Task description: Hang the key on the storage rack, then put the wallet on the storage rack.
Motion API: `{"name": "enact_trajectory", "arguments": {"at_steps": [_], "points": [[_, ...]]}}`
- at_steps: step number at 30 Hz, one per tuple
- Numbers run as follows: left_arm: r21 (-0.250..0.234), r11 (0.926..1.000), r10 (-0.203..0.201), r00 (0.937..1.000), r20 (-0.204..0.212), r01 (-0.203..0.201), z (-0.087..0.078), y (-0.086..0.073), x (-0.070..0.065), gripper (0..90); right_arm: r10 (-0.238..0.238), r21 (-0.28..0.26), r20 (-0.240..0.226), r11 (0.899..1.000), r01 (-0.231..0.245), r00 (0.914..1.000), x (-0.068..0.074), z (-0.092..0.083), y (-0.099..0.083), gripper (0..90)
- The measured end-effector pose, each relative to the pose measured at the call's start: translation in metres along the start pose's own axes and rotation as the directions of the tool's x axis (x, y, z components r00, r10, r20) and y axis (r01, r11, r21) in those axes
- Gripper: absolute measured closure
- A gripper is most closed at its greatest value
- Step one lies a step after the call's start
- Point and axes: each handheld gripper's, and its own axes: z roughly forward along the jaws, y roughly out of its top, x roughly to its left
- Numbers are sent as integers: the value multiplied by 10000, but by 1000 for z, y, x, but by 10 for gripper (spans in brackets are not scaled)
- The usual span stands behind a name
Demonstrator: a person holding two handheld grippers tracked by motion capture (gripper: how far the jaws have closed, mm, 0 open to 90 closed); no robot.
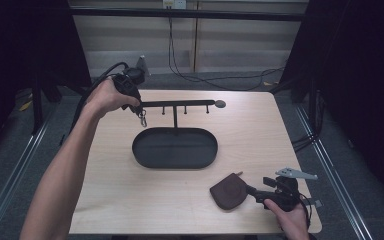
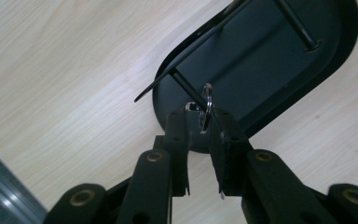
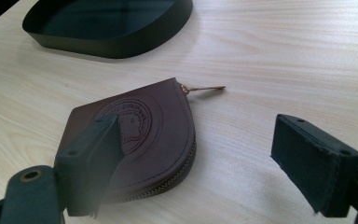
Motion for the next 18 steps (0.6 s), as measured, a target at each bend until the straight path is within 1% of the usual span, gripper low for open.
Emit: {"name": "enact_trajectory", "arguments": {"at_steps": [3, 5, 6, 7, 8, 10, 12, 15, 16, 17, 18], "points": [[-358, 9993, -47, 9999, 127, 52, 0, -8, 3, 674, -40, -63, 29, 10000, 40, 10000, 0, 0, 0, 159], [-657, 9978, 19, 9997, 242, -3, 0, -14, 3, 668, -34, -68, 34, 10000, 35, 10000, 0, 0, 0, 159], [-746, 9972, -31, 9995, 330, 55, 0, -17, 4, 648, -32, -53, 37, 10000, 32, 10000, 0, 0, 0, 159], [-847, 9963, -104, 9996, 255, 125, 0, -21, 5, 637, -33, -48, 27, 10000, 33, 10000, 0, 0, 0, 159], [-922, 9955, -186, 9994, 304, 213, 0, -24, 6, 635, -40, -33, 37, 10000, 40, 10000, 1, 0, 0, 159], [-1228, 9919, -289, 9989, 370, 333, -2, -31, 8, 615, -73, -36, 45, 10000, 73, 10000, 1, 0, -1, 159], [-1426, 9894, -205, 9987, 476, 271, -3, -36, 8, 610, -83, -53, 44, 10000, 83, 10000, 1, -1, -1, 160], [-1867, 9822, -125, 9984, 553, 226, -4, -44, 7, 579, -40, -19, 54, 10000, 40, 10000, 1, 0, 0, 160], [-2141, 9764, -180, 9982, 568, 298, -5, -47, 8, 569, -41, -15, 61, 10000, 41, 10000, 1, 0, 0, 160], [-2463, 9685, -218, 9980, 586, 356, -5, -50, 8, 568, -59, -18, 53, 10000, 59, 10000, 1, 0, 0, 160], [-2684, 9622, -313, 9977, 602, 464, -5, -52, 8, 567, -62, -20, 55, 10000, 62, 10000, 1, 0, 0, 160]]}}
